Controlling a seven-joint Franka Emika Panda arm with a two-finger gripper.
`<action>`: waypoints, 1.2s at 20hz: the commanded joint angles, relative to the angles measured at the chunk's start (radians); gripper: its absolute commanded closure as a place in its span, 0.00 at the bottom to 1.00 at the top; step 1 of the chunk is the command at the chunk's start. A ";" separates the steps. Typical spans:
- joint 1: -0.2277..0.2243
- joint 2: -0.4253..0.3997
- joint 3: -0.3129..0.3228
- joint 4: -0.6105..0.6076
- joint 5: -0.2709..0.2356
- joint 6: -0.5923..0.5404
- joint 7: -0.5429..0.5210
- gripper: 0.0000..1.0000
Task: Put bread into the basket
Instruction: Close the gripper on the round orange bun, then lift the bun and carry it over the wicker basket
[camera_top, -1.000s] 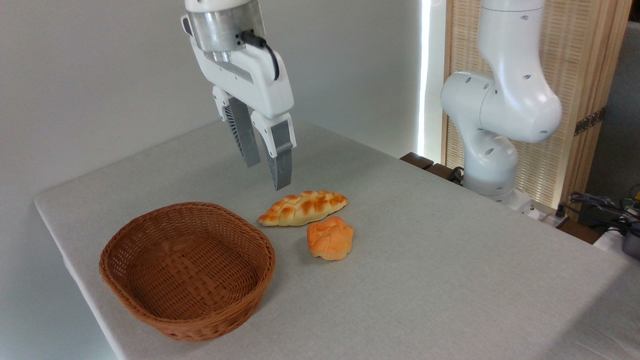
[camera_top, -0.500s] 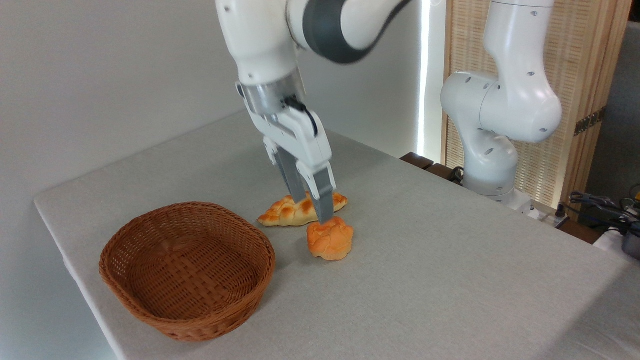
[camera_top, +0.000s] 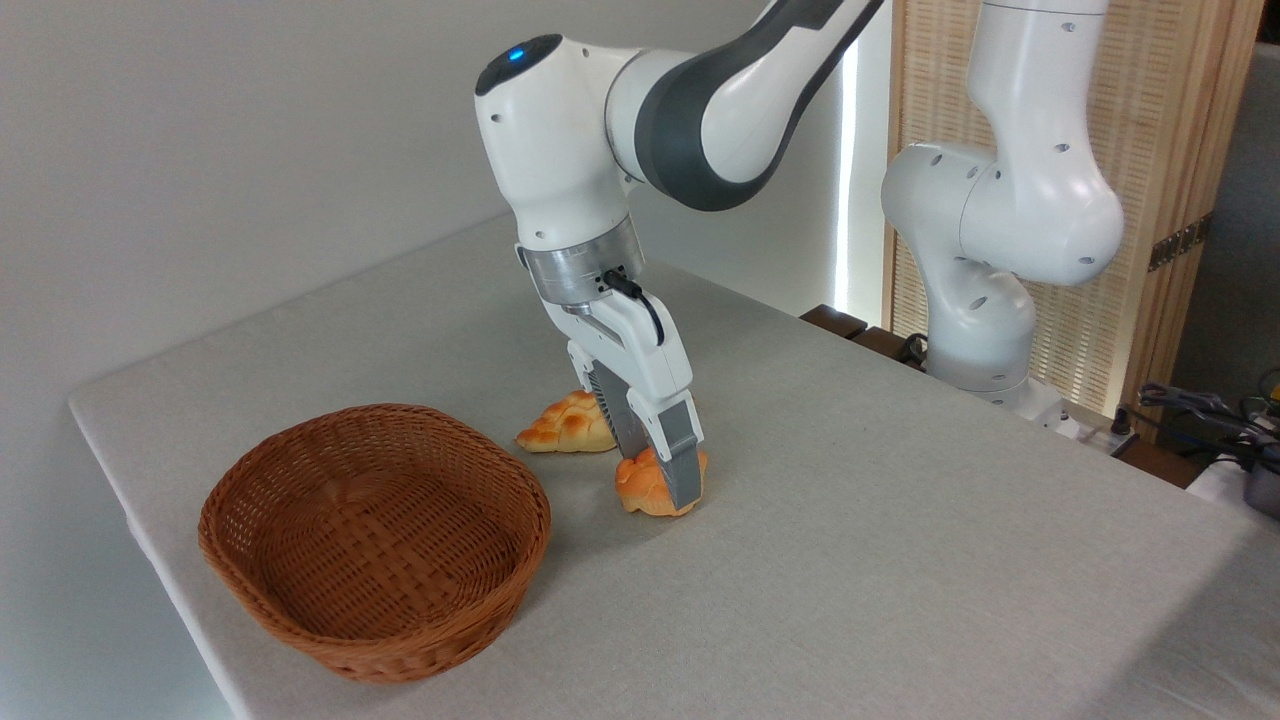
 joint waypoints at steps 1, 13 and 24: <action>-0.004 -0.001 0.005 -0.030 0.009 0.034 0.018 0.51; -0.004 0.008 0.005 -0.022 0.008 0.023 0.030 0.81; -0.002 0.273 0.007 0.591 -0.007 -0.268 0.073 0.79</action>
